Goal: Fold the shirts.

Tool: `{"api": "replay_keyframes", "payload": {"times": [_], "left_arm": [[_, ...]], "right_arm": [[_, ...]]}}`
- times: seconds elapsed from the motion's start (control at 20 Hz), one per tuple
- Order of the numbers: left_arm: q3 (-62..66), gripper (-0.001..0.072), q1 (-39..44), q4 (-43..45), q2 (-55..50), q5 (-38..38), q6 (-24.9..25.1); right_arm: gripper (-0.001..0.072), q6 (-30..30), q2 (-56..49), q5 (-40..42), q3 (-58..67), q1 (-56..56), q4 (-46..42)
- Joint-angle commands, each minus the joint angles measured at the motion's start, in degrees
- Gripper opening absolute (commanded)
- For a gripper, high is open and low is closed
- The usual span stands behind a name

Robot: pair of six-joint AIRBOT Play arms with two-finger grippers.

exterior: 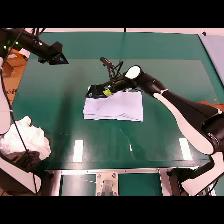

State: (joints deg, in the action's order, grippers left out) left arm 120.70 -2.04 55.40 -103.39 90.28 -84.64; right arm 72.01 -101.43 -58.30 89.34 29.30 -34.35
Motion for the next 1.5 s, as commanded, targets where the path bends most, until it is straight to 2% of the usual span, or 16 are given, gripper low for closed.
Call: {"api": "replay_keyframes", "payload": {"times": [0.0, 0.1, 0.2, 0.3, 0.4, 0.45, 0.5, 0.55, 0.7, 0.8, 1.0, 1.05, 1.1, 1.3, 1.45], "left_arm": [[0.1, 0.0026, -0.6, 2.1, 0.2, -0.2, 1.2], [0.1, 0.0026, -0.6, 2.6, 0.2, -0.8, 2.1], [0.1, 0.0026, -0.6, 2.8, 0.2, -0.9, 2.2], [0.1, 0.0026, -0.6, 2.8, 0.2, -0.9, 2.2], [0.1, 0.0026, -0.6, 2.8, 0.2, -0.9, 2.2], [0.1, 0.0026, -0.6, 2.8, 0.2, -1.0, 2.2], [0.1, 0.0026, -0.6, 2.8, 0.2, -1.2, 2.2], [0.1, 0.0026, -0.6, 2.8, 0.2, -1.4, 2.2], [0.1, 0.0026, -0.6, 2.8, 0.2, -1.3, 2.2], [0.1, 0.0027, -0.6, 2.8, 0.2, -1.3, 2.2], [0.1, 0.0026, -0.6, 2.8, 0.2, -1.3, 2.2], [0.1, 0.0026, -0.6, 2.8, 0.2, -1.3, 2.2], [0.1, 0.0027, -0.6, 2.8, 0.2, -1.3, 2.2], [0.1, 0.0027, -0.6, 2.8, 0.2, -1.1, 2.2], [0.1, 0.0026, -0.6, 2.8, 0.2, -0.7, 2.2]], "right_arm": [[0.0016, 1.7, -1.4, -11.0, 4.2, -6.3, -1.9], [0.0015, 4.0, -0.2, -17.0, 4.3, -14.4, -2.5], [0.0014, 6.5, 2.7, -20.8, 2.1, -22.3, -7.5], [0.0014, 8.7, 8.0, -20.0, -4.9, -28.9, -15.1], [0.0016, 8.5, 13.8, -15.2, -14.9, -34.5, -17.3], [0.0087, 8.3, 15.4, -12.8, -19.5, -36.7, -17.3], [0.0377, 8.3, 15.5, -11.0, -22.8, -38.2, -16.9], [0.0560, 8.3, 14.9, -8.7, -25.8, -39.0, -16.3], [0.0560, 2.7, 11.7, -2.4, -31.4, -37.2, -8.6], [0.0560, -0.7, 8.9, -1.0, -32.1, -33.7, -2.9], [0.0539, -2.3, 4.9, 2.8, -31.7, -25.7, 2.7], [0.0261, -2.3, 5.0, 3.2, -31.5, -24.6, 2.8], [0.0029, -2.3, 5.0, 3.2, -30.7, -24.0, 2.8], [0.0014, -0.9, 9.4, -0.3, -22.9, -25.6, 2.8], [0.0014, 3.4, 16.9, -4.8, -12.2, -31.0, 2.7]]}}
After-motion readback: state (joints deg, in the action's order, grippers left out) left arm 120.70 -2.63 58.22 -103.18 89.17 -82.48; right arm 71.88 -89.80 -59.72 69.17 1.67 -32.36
